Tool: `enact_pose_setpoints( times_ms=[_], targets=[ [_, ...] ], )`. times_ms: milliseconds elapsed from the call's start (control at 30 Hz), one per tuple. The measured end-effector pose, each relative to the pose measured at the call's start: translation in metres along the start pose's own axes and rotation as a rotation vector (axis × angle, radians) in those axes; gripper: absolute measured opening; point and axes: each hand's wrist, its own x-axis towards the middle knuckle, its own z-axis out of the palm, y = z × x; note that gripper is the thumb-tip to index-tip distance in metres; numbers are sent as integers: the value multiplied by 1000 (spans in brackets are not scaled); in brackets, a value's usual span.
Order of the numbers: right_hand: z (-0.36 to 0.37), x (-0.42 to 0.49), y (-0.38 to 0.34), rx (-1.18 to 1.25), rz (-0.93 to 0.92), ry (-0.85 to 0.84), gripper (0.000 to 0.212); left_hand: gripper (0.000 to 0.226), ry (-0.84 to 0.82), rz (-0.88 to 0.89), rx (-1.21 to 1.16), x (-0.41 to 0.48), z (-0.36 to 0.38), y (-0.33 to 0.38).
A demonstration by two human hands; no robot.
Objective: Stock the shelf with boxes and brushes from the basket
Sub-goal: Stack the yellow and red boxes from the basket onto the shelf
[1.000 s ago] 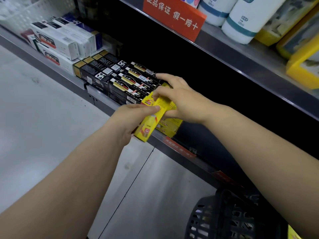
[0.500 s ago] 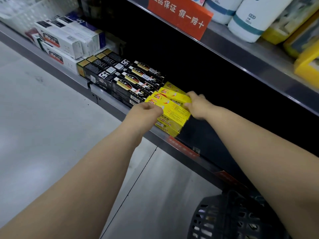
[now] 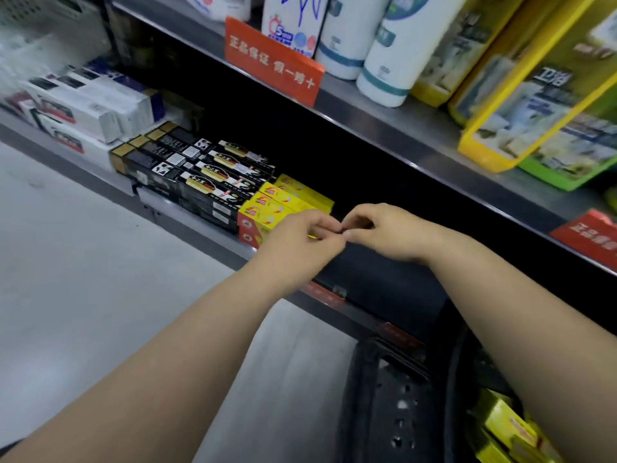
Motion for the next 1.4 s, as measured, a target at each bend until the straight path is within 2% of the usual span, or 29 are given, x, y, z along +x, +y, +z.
enact_pose_setpoints(
  times_ms=[167,333,400,500,567,667,767,867,933,1033,1133,1200,1300,1400],
  targets=[
    [-25,-114,39,199,-32,148,4,11,-292,267,36,-29,50,40],
    [-20,-211,97,392,64,252,9,17,-467,479,346,-58,105,56],
    [-7,-245,131,428,148,245,10,20,-557,540,479,-71,129,59],
    [23,-294,188,396,310,131,11,27,-697,595,645,-89,164,60],
    [47,-325,227,278,428,13,18,31,-772,597,715,-101,186,58],
    [83,-363,274,140,575,-191,42,34,-876,568,782,-118,215,51],
    [108,-378,294,224,622,-250,56,36,-946,534,837,-130,233,37],
    [117,-360,297,152,592,-140,62,34,-966,469,879,-135,233,23],
    [121,-345,291,54,552,-59,59,30,-977,421,880,-134,232,18],
    [136,-331,281,-185,484,-18,51,24,-953,337,829,-130,230,15],
    [149,-324,276,-338,465,28,58,21,-929,280,769,-126,229,11],
    [154,-322,275,-353,490,75,61,19,-919,251,743,-125,229,9],
    [156,-320,273,-342,556,159,50,18,-915,210,712,-124,229,10],
    [152,-321,275,-235,620,170,47,18,-912,191,702,-124,230,11]
  ],
)
